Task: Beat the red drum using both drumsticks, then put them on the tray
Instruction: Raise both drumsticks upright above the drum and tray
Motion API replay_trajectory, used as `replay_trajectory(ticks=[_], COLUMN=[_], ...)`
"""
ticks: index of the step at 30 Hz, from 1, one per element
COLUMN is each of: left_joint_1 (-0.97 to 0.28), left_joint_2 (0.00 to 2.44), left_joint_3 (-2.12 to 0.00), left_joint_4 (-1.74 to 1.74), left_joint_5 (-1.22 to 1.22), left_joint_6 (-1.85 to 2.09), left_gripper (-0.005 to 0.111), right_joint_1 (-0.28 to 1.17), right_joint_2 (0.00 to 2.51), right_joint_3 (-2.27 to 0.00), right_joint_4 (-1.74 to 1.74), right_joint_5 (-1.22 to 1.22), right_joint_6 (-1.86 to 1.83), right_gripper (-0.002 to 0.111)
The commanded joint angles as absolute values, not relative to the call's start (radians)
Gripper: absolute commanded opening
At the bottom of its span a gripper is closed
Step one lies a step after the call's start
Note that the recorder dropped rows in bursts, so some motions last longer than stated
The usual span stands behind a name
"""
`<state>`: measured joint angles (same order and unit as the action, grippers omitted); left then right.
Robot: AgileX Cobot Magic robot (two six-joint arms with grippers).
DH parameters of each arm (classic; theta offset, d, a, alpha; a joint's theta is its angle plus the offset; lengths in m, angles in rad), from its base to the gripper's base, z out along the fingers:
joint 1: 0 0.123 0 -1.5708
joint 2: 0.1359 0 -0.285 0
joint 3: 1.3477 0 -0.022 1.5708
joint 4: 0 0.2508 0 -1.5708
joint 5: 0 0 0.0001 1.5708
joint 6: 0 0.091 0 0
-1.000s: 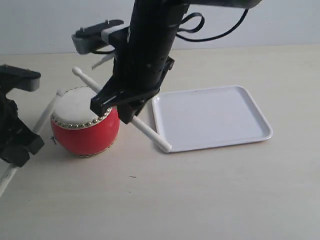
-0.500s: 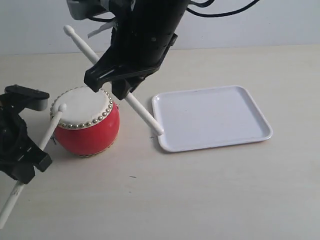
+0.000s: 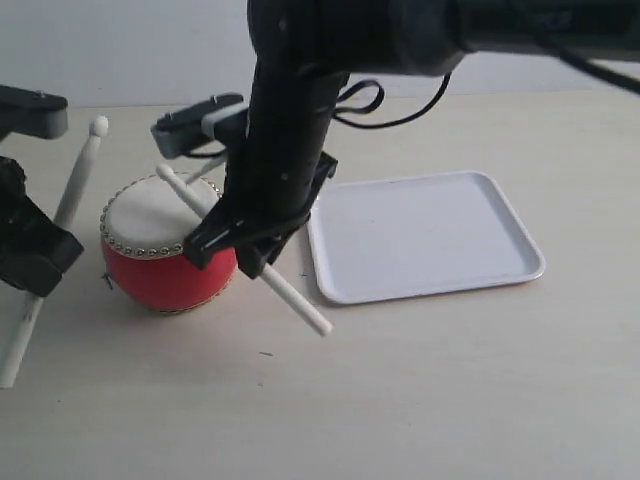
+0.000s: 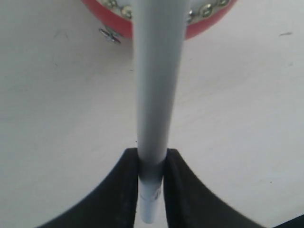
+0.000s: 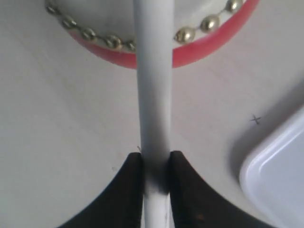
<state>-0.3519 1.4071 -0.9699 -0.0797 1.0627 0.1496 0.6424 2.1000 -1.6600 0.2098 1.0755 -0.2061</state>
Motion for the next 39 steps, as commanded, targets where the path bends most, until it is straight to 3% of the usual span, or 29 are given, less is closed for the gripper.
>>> replay_trajectory(ticks=[1,9,16,23,34,39], left_joint_1=[-0.348,-0.348,-0.348,-0.351,-0.517,-0.528], left_joint_2=[1.311,1.282,1.282,1.282,1.487,1.597], left_joint_3=[-0.979,-0.979,-0.979,-0.953,-0.941,-0.997], left_joint_4=[-0.092,-0.194,-0.654,-0.874,-1.223,-1.271], left_joint_5=[1.063,1.001,0.917,0.736,0.509,0.507], left_joint_6=[0.154,0.186,0.495,0.672,1.106,1.13], left_gripper=[0.0,0.0,0.0,0.0,0.0,0.0], right_joint_1=[0.64,0.64,0.64,0.608,0.544,0.534], right_joint_2=[2.184,2.112,1.935,1.785,1.742,1.744], right_joint_3=[-1.663,-1.663,-1.663,-1.663,-1.663,-1.663], right_joint_4=[0.211,0.207,0.187,0.085,-0.044,-0.117], right_joint_5=[1.104,1.111,1.084,1.029,1.022,1.018], right_joint_6=[-0.209,-0.217,-0.219,-0.154,-0.056,-0.021], right_gripper=[0.0,0.0,0.0,0.0,0.0,0.0])
